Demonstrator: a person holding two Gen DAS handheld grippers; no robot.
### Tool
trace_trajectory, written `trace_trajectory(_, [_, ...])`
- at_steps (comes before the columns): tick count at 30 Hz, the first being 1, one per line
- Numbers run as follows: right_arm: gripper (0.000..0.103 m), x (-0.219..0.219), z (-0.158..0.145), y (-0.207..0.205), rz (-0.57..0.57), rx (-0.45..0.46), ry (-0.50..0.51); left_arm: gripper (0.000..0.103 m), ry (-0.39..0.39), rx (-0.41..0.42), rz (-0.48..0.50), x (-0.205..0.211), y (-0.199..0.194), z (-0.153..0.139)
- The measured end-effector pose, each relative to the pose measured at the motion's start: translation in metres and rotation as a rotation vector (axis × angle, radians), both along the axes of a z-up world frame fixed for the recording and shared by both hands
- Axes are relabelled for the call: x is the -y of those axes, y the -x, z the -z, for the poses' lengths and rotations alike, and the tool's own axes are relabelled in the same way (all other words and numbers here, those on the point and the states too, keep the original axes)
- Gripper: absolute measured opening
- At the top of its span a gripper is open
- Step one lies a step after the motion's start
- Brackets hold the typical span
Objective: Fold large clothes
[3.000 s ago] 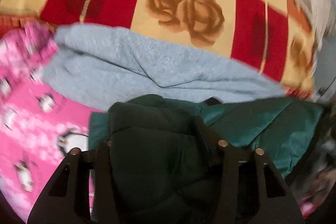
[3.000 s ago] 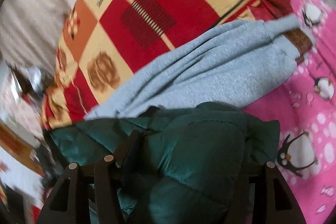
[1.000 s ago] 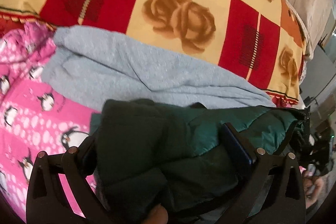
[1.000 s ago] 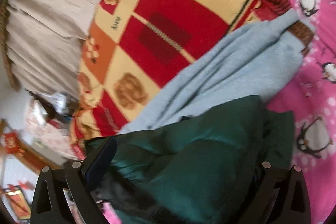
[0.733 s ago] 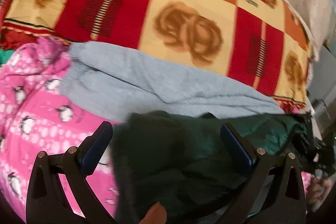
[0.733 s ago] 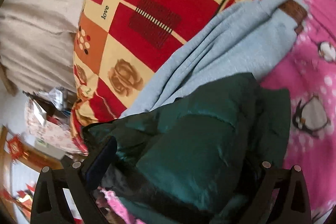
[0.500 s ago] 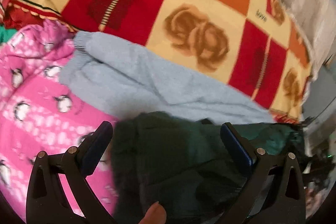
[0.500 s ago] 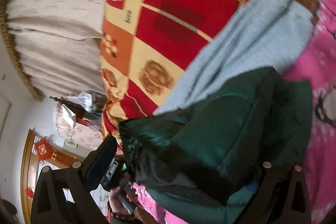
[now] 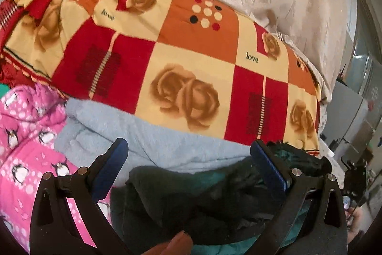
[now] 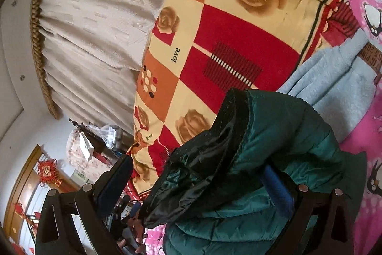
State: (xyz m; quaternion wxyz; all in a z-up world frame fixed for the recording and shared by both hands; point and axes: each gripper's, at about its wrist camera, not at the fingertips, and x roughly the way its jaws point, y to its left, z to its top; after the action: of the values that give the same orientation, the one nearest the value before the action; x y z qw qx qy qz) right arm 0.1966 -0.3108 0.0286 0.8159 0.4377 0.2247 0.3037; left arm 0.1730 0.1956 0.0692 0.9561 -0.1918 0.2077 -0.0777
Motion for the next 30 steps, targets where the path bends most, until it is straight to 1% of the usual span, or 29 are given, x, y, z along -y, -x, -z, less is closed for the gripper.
trace_trajectory(2, [0.103, -0.001, 0.001, -0.001, 0.002, 0.005, 0.006, 0.103, 0.014, -0.046, -0.015, -0.003, -0.005, 0.006])
trace_trajectory(4, [0.103, -0.001, 0.002, -0.002, 0.005, 0.004, 0.009, 0.103, 0.046, -0.096, -0.029, -0.009, -0.009, 0.013])
trace_trajectory(6, [0.103, -0.001, 0.002, -0.003, 0.006, 0.006, 0.006, 0.103, 0.073, -0.107, -0.057, -0.015, -0.009, 0.016])
trace_trajectory(8, [0.103, -0.001, 0.000, -0.002, 0.006, 0.013, 0.009, 0.103, 0.083, -0.103, -0.095, -0.022, -0.007, 0.017])
trace_trajectory(12, [0.103, 0.001, -0.004, 0.005, 0.014, 0.030, 0.021, 0.103, 0.094, -0.137, -0.136, -0.030, -0.008, 0.024])
trace_trajectory(14, [0.103, 0.001, -0.007, 0.009, 0.020, 0.034, 0.045, 0.103, 0.088, -0.159, -0.148, -0.030, -0.010, 0.029])
trace_trajectory(16, [0.103, 0.000, -0.011, 0.014, 0.032, 0.038, 0.091, 0.103, 0.089, -0.173, -0.154, -0.031, -0.012, 0.033])
trace_trajectory(17, [0.103, 0.001, -0.014, 0.018, 0.049, 0.045, 0.129, 0.103, 0.089, -0.179, -0.160, -0.030, -0.013, 0.036])
trace_trajectory(18, [0.103, 0.001, -0.016, 0.022, 0.066, 0.053, 0.160, 0.103, 0.079, -0.200, -0.163, -0.028, -0.015, 0.039])
trace_trajectory(19, [0.103, 0.001, -0.021, 0.027, 0.096, 0.063, 0.216, 0.103, 0.061, -0.231, -0.153, -0.024, -0.019, 0.043])
trace_trajectory(20, [0.103, 0.001, -0.025, 0.032, 0.122, 0.071, 0.269, 0.103, 0.040, -0.259, -0.141, -0.021, -0.022, 0.046])
trace_trajectory(21, [0.103, 0.000, -0.030, 0.037, 0.160, 0.079, 0.337, 0.103, 0.003, -0.295, -0.123, -0.015, -0.026, 0.050])
trace_trajectory(22, [0.103, -0.002, -0.032, 0.039, 0.184, 0.084, 0.384, 0.103, -0.035, -0.321, -0.108, -0.008, -0.028, 0.053])
trace_trajectory(24, [0.102, -0.015, -0.036, 0.044, 0.252, 0.068, 0.598, 0.103, -0.130, -0.372, -0.067, 0.011, -0.032, 0.061])
trace_trajectory(25, [0.101, -0.022, -0.036, 0.043, 0.258, 0.066, 0.665, 0.103, -0.165, -0.382, -0.053, 0.019, -0.033, 0.064])
trace_trajectory(26, [0.101, -0.032, -0.033, 0.041, 0.248, 0.058, 0.754, 0.103, -0.208, -0.384, -0.038, 0.028, -0.033, 0.066])
trace_trajectory(27, [0.100, -0.042, -0.029, 0.038, 0.226, 0.047, 0.816, 0.103, -0.248, -0.380, -0.025, 0.037, -0.033, 0.069])
trace_trajectory(28, [0.099, -0.051, -0.024, 0.035, 0.189, 0.042, 0.860, 0.103, -0.282, -0.375, -0.017, 0.044, -0.033, 0.071])
trace_trajectory(30, [0.099, -0.065, -0.012, 0.029, 0.125, 0.017, 0.887, 0.103, -0.328, -0.384, 0.001, 0.054, -0.035, 0.079])
